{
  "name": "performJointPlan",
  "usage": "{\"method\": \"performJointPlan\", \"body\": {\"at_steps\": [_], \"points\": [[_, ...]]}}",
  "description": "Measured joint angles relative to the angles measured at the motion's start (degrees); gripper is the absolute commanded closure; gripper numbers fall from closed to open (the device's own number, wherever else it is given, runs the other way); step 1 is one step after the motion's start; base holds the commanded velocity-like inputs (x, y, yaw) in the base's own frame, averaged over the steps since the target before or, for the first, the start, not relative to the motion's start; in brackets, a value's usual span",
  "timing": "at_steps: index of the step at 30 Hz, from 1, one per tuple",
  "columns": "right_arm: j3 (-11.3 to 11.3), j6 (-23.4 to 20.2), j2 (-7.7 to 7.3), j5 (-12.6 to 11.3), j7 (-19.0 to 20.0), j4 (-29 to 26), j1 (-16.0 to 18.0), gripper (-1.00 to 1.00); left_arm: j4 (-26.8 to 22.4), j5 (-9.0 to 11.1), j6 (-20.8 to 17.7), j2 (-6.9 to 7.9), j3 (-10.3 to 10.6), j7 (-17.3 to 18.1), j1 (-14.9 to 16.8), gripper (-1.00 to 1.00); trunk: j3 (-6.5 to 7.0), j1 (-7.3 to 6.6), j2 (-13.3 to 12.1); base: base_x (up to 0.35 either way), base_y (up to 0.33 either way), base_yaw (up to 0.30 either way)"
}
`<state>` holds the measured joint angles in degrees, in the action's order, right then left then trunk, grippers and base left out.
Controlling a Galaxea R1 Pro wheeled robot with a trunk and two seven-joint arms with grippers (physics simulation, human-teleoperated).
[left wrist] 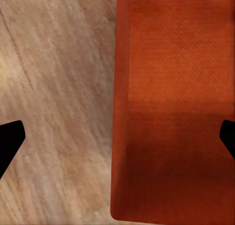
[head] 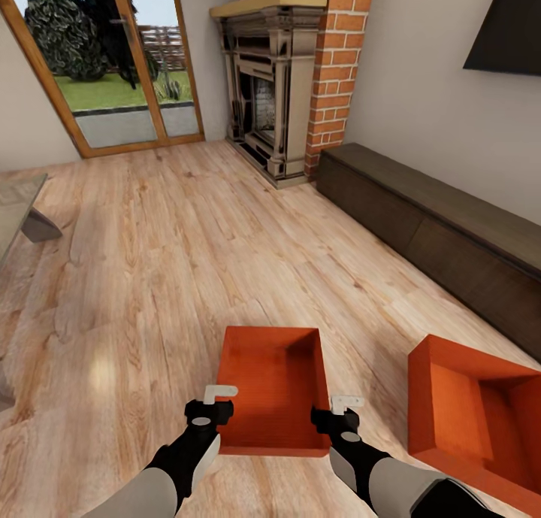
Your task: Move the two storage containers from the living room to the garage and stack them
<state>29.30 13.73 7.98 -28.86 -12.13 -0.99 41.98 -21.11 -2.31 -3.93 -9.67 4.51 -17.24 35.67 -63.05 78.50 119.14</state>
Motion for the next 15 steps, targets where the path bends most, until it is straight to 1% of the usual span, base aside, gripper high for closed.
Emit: {"method": "performJointPlan", "body": {"at_steps": [11,15], "points": [[-0.1,0.3,0.22,0.2,-0.1,-0.2,0.1,-1.00,0.1,0.1,0.0,0.05,-0.1,0.0,0.0,-1.00,-1.97,2.42,4.4,0.000,0.000,0.000],[-0.2,0.5,0.16,-0.4,-0.1,-0.3,0.1,-1.00,0.0,0.1,0.0,0.05,-0.1,0.0,0.0,-1.00,-2.69,3.30,6.0,0.000,0.000,0.000]]}}
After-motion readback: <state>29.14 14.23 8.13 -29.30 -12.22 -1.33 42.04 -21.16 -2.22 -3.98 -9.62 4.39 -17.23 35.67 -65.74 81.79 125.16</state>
